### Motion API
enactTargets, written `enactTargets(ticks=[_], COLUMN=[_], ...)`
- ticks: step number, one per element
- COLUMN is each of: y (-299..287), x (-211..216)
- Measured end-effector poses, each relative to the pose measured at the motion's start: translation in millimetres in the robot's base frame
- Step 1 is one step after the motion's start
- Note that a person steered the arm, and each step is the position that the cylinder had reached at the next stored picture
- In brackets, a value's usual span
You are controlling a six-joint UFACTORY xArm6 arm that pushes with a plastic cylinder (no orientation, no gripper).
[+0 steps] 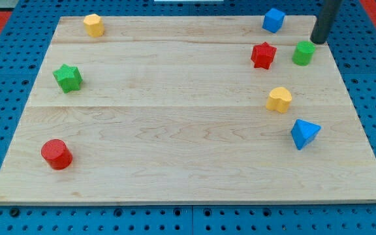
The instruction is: Move the green circle to the red circle
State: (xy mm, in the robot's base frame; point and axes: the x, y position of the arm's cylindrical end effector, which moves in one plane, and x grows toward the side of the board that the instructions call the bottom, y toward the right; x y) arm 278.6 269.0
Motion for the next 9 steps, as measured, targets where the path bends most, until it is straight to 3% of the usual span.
enactTargets(ticks=[1,4,5,7,9], y=[-9,-68,-78,-43,-95], x=[19,13,34,65,66])
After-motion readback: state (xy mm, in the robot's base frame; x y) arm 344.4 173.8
